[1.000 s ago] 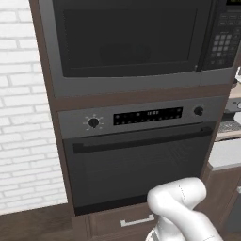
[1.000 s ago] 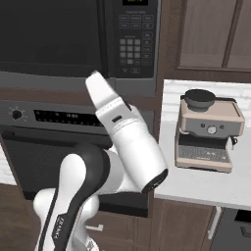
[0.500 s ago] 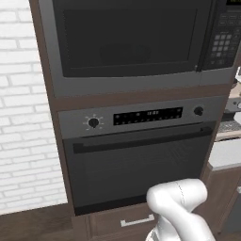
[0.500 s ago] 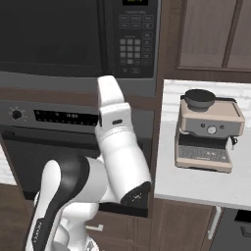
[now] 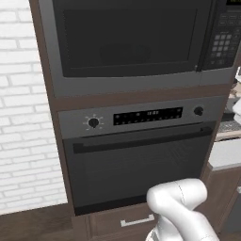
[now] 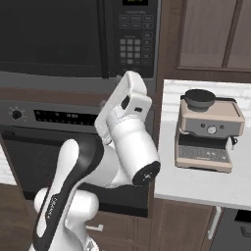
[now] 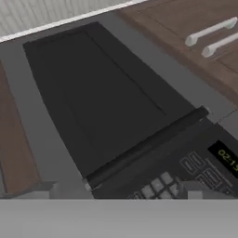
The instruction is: Pick the broccoli from the sink and place it in the bowl. Then pick the bowl and place it in the microwave. Then close the microwave door and press the start button.
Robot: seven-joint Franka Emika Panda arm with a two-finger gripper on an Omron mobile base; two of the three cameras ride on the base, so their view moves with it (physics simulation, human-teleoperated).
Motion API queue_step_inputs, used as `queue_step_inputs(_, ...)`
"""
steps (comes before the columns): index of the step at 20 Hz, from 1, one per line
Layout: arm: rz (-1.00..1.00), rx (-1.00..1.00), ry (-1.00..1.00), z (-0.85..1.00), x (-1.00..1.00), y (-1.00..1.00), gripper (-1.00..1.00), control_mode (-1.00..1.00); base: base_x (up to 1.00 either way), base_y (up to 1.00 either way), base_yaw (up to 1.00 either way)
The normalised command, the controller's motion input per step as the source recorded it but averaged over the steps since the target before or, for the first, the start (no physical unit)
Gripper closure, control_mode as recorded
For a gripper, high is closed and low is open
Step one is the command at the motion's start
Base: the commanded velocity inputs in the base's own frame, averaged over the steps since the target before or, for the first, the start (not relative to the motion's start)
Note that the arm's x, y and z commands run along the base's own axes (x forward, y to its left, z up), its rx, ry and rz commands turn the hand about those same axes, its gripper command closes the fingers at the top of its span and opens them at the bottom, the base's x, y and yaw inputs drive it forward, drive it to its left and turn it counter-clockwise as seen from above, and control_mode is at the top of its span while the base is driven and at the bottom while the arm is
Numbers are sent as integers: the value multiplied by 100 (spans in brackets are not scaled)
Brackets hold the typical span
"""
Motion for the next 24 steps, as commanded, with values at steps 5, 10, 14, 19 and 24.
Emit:
queue_step_inputs(5,30,13,29,-36,77,-12,-100,-100,0,0,0)
queue_step_inputs(10,25,10,13,-8,54,-5,-100,-100,0,0,0)
queue_step_inputs(14,16,6,2,0,31,0,-100,-100,0,0,0)
queue_step_inputs(19,14,3,1,0,14,1,-100,-100,0,0,0)
queue_step_inputs(24,9,3,0,0,12,0,-100,-100,0,0,0)
